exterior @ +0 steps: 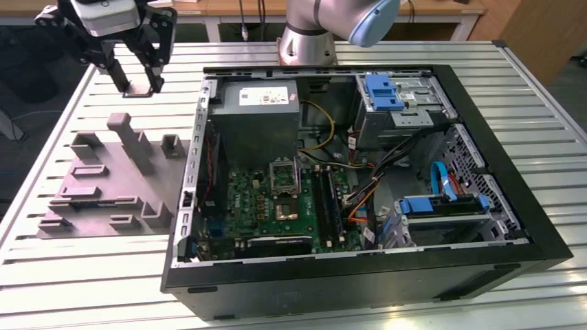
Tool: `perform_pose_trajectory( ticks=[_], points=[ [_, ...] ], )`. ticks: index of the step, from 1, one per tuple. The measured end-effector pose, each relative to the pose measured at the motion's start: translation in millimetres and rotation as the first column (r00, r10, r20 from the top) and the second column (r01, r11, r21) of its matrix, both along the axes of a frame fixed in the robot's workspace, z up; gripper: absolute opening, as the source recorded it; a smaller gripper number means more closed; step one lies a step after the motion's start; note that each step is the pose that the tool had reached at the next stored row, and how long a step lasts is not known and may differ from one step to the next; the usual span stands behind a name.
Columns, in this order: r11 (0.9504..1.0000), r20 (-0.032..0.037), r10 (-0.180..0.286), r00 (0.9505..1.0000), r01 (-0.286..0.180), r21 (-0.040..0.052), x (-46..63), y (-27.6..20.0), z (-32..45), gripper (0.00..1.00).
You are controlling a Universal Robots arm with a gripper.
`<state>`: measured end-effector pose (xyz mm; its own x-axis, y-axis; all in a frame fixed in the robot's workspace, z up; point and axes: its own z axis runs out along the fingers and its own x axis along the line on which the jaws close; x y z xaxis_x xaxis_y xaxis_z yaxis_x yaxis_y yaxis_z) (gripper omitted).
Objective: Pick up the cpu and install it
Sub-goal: 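Pick up the cpu and move it towards the insertion slot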
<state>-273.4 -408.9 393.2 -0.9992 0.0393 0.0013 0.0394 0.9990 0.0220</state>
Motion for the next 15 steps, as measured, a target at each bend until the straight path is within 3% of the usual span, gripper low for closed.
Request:
perform_pose_trajectory(
  ticks=[15],
  points=[
    [1.0, 0.0, 0.0, 1.0, 0.0, 0.0, 4.0, 0.0, 0.0, 0.47]
  ],
)
